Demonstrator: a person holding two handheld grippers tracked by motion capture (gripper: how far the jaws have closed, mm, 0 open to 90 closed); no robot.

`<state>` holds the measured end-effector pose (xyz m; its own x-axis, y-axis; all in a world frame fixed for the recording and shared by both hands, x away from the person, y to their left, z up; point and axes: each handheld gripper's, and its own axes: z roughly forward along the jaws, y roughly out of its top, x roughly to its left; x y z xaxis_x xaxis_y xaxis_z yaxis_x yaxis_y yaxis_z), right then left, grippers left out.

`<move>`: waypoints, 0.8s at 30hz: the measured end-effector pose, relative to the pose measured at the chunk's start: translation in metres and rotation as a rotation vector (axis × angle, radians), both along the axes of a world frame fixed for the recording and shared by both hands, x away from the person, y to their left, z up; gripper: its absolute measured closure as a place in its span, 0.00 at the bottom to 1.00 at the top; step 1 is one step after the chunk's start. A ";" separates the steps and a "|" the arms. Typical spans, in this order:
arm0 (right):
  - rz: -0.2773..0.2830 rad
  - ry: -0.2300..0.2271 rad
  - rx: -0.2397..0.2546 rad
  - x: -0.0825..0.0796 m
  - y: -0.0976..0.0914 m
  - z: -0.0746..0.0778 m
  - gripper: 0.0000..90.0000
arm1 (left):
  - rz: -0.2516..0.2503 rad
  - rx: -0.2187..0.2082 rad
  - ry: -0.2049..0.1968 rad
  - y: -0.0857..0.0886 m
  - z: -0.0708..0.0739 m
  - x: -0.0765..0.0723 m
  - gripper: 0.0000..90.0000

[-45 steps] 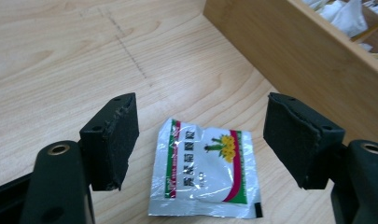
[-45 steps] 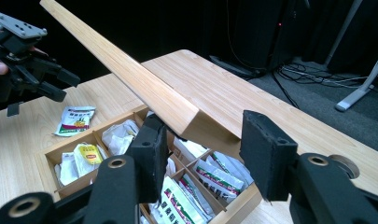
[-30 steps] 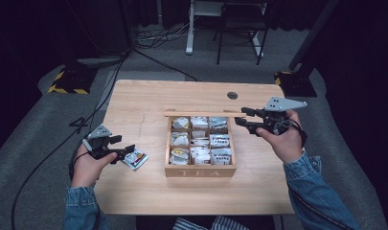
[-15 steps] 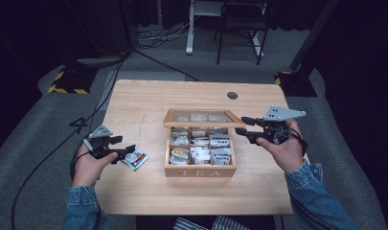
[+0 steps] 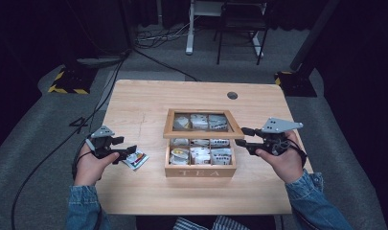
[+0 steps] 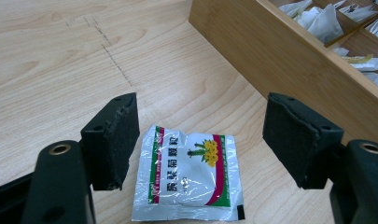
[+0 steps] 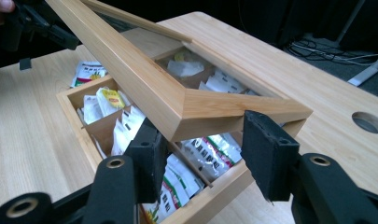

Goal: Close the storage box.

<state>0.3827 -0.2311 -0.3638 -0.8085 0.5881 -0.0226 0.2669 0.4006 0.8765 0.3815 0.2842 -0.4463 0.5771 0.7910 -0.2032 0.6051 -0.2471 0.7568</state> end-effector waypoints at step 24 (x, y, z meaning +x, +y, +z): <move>-0.006 0.072 -0.062 -0.021 0.000 -0.035 0.57 | -0.004 -0.004 0.017 0.000 -0.005 0.002 0.31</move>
